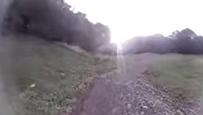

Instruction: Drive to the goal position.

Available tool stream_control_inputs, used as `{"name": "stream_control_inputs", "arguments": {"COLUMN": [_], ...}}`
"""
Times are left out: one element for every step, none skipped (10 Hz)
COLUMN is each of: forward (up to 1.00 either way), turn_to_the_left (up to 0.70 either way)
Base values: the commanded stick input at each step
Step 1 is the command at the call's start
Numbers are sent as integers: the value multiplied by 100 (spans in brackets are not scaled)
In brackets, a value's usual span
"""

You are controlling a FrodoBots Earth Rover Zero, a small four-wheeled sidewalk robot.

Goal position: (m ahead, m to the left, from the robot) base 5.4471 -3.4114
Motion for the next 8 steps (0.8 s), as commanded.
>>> {"name": "stream_control_inputs", "arguments": {"forward": [85,85,85,85,85,85,85,85], "turn_to_the_left": [-28,-34,-34,-34,-34,-34,-34,-34]}}
